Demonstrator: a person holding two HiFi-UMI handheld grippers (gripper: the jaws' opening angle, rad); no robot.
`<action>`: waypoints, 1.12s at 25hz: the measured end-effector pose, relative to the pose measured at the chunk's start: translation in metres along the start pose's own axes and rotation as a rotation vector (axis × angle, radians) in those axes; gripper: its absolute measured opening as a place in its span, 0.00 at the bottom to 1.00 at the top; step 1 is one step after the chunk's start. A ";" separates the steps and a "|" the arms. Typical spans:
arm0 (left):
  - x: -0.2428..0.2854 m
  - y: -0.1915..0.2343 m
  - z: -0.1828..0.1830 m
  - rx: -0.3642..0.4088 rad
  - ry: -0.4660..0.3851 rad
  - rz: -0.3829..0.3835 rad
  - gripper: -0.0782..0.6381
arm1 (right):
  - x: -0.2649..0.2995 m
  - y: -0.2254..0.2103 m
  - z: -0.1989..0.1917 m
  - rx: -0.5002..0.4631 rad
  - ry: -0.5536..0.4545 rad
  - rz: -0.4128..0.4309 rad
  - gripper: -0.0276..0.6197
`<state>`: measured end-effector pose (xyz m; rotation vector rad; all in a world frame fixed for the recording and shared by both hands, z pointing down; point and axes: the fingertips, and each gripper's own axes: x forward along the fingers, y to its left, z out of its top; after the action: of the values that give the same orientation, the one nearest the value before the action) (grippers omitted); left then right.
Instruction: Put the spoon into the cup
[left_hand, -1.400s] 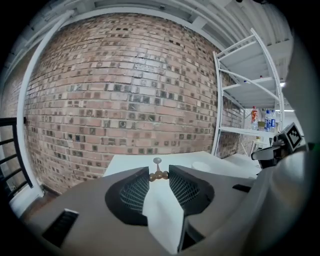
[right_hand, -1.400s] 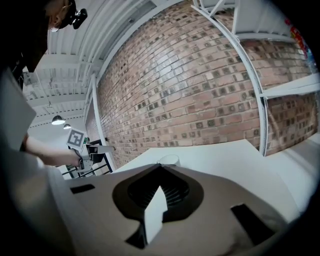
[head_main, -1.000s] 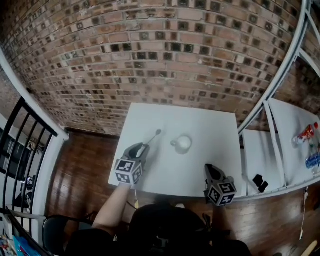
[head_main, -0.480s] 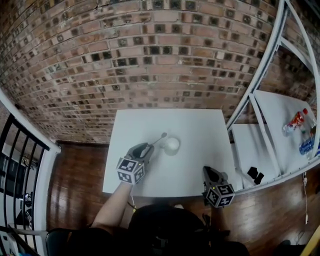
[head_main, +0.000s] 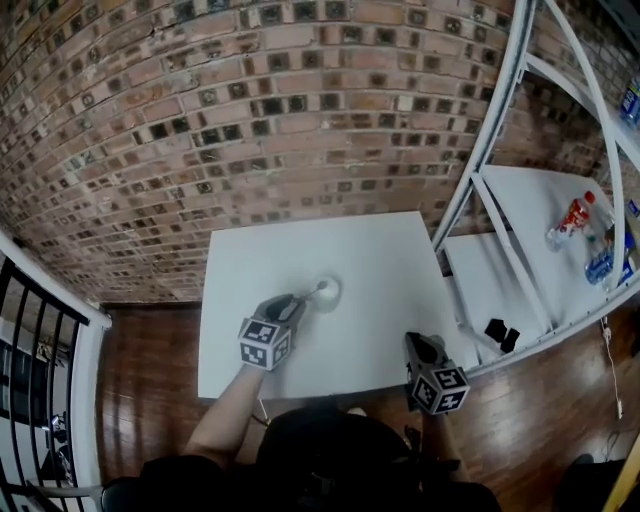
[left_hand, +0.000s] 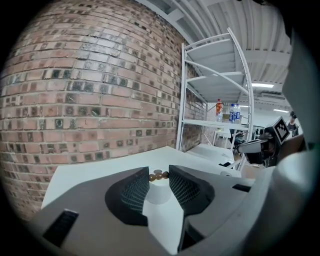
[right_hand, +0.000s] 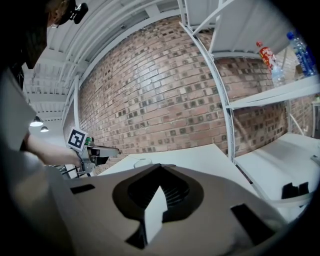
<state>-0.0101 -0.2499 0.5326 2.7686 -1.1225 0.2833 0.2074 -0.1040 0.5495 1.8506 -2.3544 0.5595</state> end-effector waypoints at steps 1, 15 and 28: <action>0.002 -0.001 -0.003 0.003 0.008 0.001 0.28 | -0.001 -0.002 0.000 0.001 -0.002 -0.004 0.05; 0.043 -0.001 -0.026 -0.012 0.086 0.027 0.28 | -0.008 -0.004 -0.008 0.012 0.024 -0.007 0.05; 0.070 -0.002 -0.036 -0.024 0.128 0.009 0.28 | -0.010 -0.016 -0.001 0.027 -0.001 -0.023 0.05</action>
<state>0.0365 -0.2885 0.5836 2.6823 -1.0995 0.4382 0.2246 -0.0979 0.5512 1.8876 -2.3343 0.5909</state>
